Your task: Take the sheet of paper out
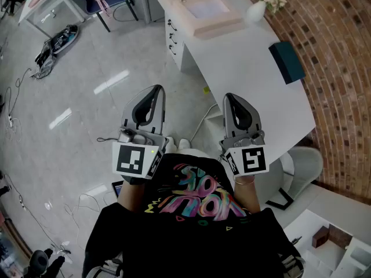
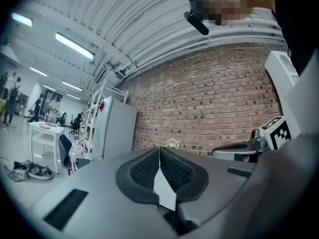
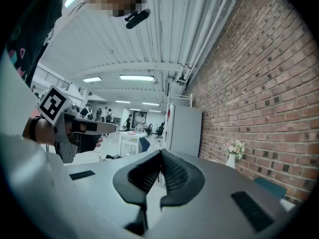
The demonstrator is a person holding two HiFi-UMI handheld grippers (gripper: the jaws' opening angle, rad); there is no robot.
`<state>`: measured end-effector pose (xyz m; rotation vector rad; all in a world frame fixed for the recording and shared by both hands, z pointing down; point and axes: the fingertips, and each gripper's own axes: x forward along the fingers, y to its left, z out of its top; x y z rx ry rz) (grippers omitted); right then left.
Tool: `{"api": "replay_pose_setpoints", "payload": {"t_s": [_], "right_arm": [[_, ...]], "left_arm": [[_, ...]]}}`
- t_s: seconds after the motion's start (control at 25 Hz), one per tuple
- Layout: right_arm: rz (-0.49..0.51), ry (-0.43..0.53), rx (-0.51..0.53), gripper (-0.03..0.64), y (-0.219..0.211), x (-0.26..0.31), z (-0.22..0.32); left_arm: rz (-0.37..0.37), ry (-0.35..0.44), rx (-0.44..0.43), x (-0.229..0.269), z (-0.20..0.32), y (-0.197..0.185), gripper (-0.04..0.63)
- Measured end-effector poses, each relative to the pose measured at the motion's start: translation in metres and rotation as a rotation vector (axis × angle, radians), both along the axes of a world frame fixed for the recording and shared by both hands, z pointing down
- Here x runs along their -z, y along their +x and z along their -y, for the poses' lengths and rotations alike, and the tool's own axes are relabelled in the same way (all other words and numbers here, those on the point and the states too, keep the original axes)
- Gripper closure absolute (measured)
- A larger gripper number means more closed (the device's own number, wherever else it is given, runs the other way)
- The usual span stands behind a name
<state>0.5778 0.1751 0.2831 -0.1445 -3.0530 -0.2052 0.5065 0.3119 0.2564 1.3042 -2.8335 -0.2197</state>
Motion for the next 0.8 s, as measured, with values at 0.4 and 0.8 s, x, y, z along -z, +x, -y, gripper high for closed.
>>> {"api": "replay_pose_setpoints", "payload": {"t_s": [0.4, 0.8], "right_arm": [[0.013, -0.013, 0.016, 0.600, 0.013, 0.001, 0.010], [-0.010, -0.032, 0.046, 0.600, 0.005, -0.017, 0.029]], "left_arm": [[0.004, -0.055, 0.017, -0.010, 0.004, 0.015, 0.569], [-0.010, -0.025, 0.105, -0.016, 0.006, 0.004, 0.569]]}}
